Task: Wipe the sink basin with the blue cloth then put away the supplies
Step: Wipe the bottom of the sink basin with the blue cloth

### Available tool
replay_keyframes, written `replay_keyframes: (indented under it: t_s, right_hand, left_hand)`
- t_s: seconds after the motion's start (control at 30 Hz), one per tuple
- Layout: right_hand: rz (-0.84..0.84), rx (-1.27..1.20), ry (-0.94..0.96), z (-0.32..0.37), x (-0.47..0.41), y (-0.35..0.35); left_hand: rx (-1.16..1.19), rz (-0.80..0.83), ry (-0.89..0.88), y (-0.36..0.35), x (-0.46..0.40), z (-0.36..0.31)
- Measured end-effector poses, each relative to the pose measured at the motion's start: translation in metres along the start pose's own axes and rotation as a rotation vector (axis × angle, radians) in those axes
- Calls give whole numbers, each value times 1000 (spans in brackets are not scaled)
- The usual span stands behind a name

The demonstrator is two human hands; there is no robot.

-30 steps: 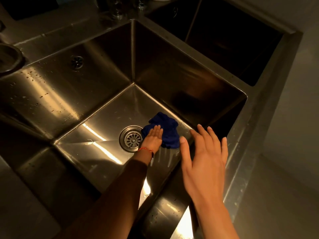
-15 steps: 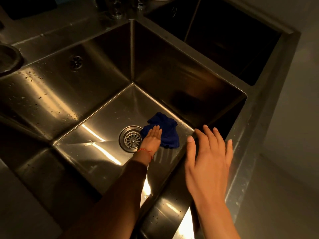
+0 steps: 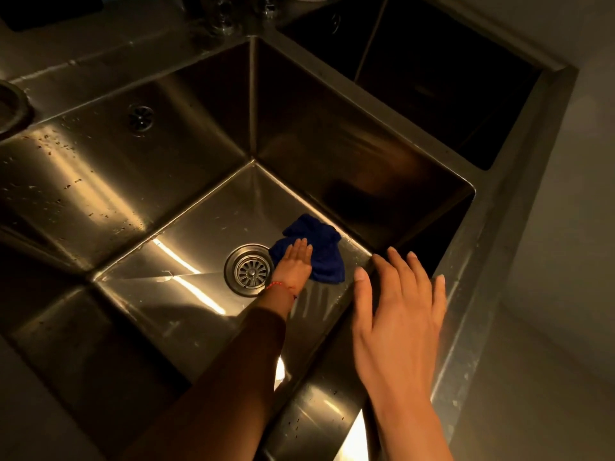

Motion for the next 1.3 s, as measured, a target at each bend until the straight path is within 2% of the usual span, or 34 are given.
replay_keyframes:
  t_s: [0.23, 0.53, 0.97, 1.3]
  right_hand:
    - [11, -5, 4, 1, 0, 0]
    - [14, -11, 15, 2, 0, 0]
    - [27, -12, 25, 3, -1, -1]
    - [36, -10, 16, 3, -1, 1]
  left_hand:
    - [-9, 20, -34, -16, 15, -4]
    - [16, 25, -44, 0, 4, 0]
    - [-130, 101, -379, -8, 27, 7]
    - [-8, 104, -211, 2, 30, -1]
Point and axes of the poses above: each hand's wrist, its own x-axis away from the middle knuckle, its own y-axis out of the back of the hand, z = x × y, the point moved 8 cm from there along -x, towards the middle knuckle, and after that the axes turned 3 degrees about -y, right-handed, at the moved point
